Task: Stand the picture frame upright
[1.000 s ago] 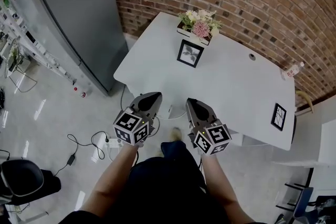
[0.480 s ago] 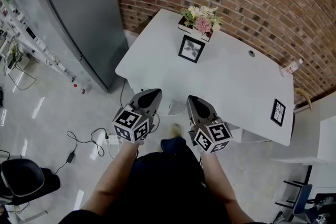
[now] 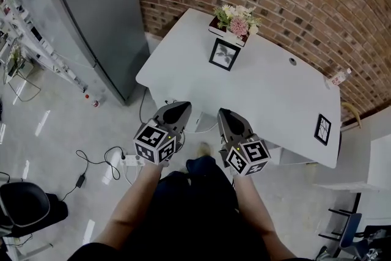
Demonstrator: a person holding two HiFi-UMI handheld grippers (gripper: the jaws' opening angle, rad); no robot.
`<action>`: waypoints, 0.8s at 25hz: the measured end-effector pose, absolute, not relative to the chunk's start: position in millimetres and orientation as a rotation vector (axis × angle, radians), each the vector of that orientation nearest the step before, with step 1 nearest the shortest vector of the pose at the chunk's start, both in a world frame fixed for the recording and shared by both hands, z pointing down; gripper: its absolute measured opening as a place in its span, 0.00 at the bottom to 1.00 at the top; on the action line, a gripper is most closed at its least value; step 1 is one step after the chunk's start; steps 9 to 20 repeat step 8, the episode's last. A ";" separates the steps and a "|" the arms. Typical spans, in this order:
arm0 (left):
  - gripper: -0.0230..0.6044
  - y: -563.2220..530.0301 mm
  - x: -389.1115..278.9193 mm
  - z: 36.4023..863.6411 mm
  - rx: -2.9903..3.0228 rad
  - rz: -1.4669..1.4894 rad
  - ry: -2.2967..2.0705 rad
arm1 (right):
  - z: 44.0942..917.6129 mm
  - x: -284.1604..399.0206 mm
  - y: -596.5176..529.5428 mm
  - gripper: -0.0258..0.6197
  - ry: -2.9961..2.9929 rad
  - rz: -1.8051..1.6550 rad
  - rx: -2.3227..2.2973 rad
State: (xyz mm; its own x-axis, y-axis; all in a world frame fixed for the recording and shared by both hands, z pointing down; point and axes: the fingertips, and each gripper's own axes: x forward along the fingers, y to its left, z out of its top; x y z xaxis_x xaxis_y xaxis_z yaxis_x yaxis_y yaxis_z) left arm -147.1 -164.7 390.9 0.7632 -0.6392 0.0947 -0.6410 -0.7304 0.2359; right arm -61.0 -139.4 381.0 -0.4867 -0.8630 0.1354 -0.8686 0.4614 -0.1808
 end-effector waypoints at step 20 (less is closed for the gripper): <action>0.04 -167.5 -156.4 390.9 2.696 -0.002 -1.009 | 383.5 -70.7 -138.1 0.04 -2.665 0.363 1.567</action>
